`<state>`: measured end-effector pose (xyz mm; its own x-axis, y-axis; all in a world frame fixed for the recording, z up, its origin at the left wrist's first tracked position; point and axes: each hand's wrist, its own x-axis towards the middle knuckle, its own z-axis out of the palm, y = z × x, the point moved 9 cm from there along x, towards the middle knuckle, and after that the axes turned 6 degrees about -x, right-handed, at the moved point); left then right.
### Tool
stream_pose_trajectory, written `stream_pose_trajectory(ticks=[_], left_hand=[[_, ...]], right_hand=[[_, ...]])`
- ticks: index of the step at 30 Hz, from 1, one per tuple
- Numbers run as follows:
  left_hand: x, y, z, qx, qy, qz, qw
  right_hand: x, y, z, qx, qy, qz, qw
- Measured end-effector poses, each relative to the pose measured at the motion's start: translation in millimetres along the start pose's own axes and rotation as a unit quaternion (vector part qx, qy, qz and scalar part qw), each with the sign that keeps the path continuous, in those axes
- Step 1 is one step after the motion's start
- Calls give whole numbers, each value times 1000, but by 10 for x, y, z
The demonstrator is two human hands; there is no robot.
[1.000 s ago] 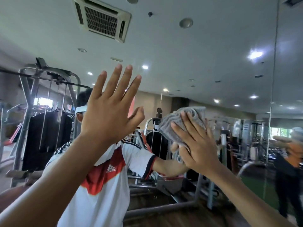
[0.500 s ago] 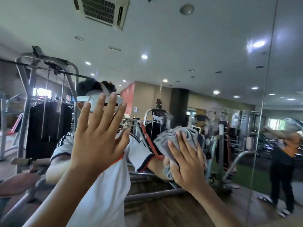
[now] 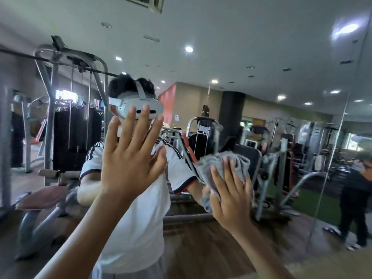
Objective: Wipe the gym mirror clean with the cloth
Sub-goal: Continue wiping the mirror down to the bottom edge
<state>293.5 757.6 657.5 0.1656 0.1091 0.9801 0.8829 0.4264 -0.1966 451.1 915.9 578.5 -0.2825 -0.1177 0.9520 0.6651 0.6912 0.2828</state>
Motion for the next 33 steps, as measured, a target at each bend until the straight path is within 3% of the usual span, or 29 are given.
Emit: stream_pose_trajectory(ticks=[2,6,8,11,13,15,16,18,22,23,25,27,29,31,33], left_hand=[[-142,28,-5,-2,-10,-13,1000],[-231,59,6,4,-12,-25,1000],[-228,51,4,-1,-8,-24,1000],[-232,40,5,-7,-4,-22,1000],[-224,25,9,-8,-6,-21,1000],[-236,15,11,-13,-11,-23,1000],[-269,25,3,-15,-14,-26,999],[-365,70,-2,-16,-17,-34,999],[-510,102,16,-18,-17,-42,999],[-511,99,19,-19,-14,-40,999],[-496,87,20,-18,-8,-33,999],[-497,83,11,-23,-3,-29,999],[-538,86,2,-27,-5,-35,999],[-600,97,5,-21,-12,-51,998],[-651,110,11,-15,-21,-60,998]], right_hand=[[-216,338,-26,-13,-15,4,1000],[345,1088,-148,-2,70,234,970],[702,1077,-164,7,95,293,951],[716,592,-148,0,96,218,971],[311,202,-63,6,60,83,995],[-215,66,14,4,17,-57,998],[-375,149,11,12,8,-86,996],[-350,487,-21,27,18,-42,999],[315,815,-113,17,67,199,977],[408,721,-121,21,76,225,971],[391,334,-104,33,71,171,982],[11,-108,-11,42,23,15,999],[-504,-226,49,24,-20,-127,991],[-602,57,37,12,-25,-130,991],[-325,458,4,12,-9,-11,1000]])
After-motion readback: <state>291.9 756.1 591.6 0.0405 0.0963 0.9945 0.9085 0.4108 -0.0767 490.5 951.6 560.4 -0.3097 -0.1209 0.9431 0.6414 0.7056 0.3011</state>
